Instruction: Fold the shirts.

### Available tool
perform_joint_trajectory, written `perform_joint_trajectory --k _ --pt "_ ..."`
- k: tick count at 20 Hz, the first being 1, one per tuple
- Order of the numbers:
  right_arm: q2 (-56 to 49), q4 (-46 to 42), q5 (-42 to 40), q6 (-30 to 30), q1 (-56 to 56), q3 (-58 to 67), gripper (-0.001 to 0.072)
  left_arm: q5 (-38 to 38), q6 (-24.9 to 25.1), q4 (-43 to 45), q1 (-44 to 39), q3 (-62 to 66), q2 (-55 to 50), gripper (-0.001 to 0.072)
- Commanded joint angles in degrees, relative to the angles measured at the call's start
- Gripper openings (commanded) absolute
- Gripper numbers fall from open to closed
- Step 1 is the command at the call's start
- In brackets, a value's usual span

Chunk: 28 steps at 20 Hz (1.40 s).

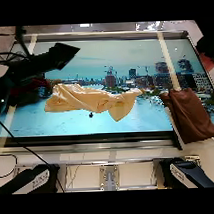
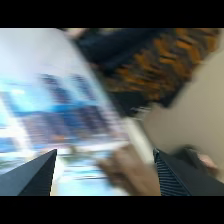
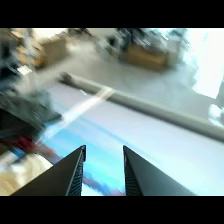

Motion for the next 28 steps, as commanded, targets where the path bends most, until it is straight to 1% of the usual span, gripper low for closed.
perform_joint_trajectory --k 1,2,3,4,5,8,9,10,11,14,16,19,21,22,23,24,25,26,27,28 --pt "-1.1 -25.3 12.6 9.8 0.0 -0.4 0.027 -3.5 -14.5 35.5 13.1 -0.1 -0.5 0.0702" --pt "-2.0 -26.9 16.2 10.9 0.0 -2.3 0.027 -5.9 -18.4 43.9 16.5 -0.6 -1.2 0.0701" --pt "-3.0 -26.4 18.8 10.9 0.0 -5.4 0.027 -7.8 -19.8 48.3 19.8 -1.6 -2.1 0.0701" --pt "-3.8 -23.7 19.2 11.3 0.0 -9.8 0.0271 -8.7 -19.4 48.5 22.7 -3.1 -3.2 0.0697" --pt "-4.3 -19.9 18.0 11.2 0.0 -14.9 0.0271 -9.1 -18.0 47.1 24.9 -4.7 -4.7 0.0696" --pt "-4.6 -9.1 8.5 11.2 0.0 -31.3 0.0275 -10.4 -5.8 45.1 26.7 -7.3 -11.3 0.0695" --pt "-4.6 -6.0 6.7 11.2 0.0 -35.2 0.0274 -10.5 -2.2 44.1 26.6 -7.3 -13.6 0.0695" --pt "-4.6 -3.3 5.6 11.2 0.0 -38.2 0.0274 -10.1 0.1 43.1 26.3 -7.3 -15.7 0.0695" --pt "-4.6 -1.7 5.3 10.9 0.0 -40.2 0.0274 -8.7 0.3 43.2 26.1 -7.3 -17.7 0.0696" --pt "-3.8 -1.6 5.6 10.7 0.0 -40.8 0.0272 -5.3 1.2 43.1 26.1 -7.3 -21.9 0.0694" --pt "-2.9 -1.9 5.6 10.8 0.0 -40.8 0.0272 -5.1 3.5 41.6 25.8 -7.3 -23.6 0.0694" --pt "-2.2 -3.2 5.5 10.8 0.0 -40.8 0.0271 -5.1 4.6 39.6 25.2 -7.3 -25.6 0.0682" --pt "-2.2 -3.3 5.5 10.8 0.0 -40.8 0.0271 -5.0 8.0 34.5 24.2 -7.3 -26.4 0.0577" --pt "-2.2 -3.2 5.5 10.8 0.0 -40.8 0.0271 -4.6 9.2 32.5 23.6 -7.3 -26.6 0.0566" --pt "-2.2 -3.2 5.5 10.8 0.0 -40.8 0.0271 -4.1 9.2 31.7 22.9 -7.3 -26.8 0.0498" --pt "-2.2 -3.2 5.5 10.8 0.0 -40.8 0.027 -3.7 9.2 31.6 22.1 -7.3 -26.8 0.0333" --pt "-2.2 -3.2 5.5 10.8 0.0 -40.8 0.027 -3.8 9.2 31.6 21.5 -7.3 -26.8 0.0217" --pt "-2.2 -3.2 5.5 10.8 0.0 -41.0 0.027 -3.9 9.1 31.5 21.0 -7.3 -26.8 0.0058" --pt "-2.2 -3.2 5.6 10.8 0.0 -41.5 0.027 -4.2 9.1 31.5 20.7 -7.3 -26.7 0.0017" --pt "-2.2 -3.1 5.4 11.0 0.0 -43.0 0.027 -4.8 9.1 31.5 20.6 -7.2 -26.7 0.0018"
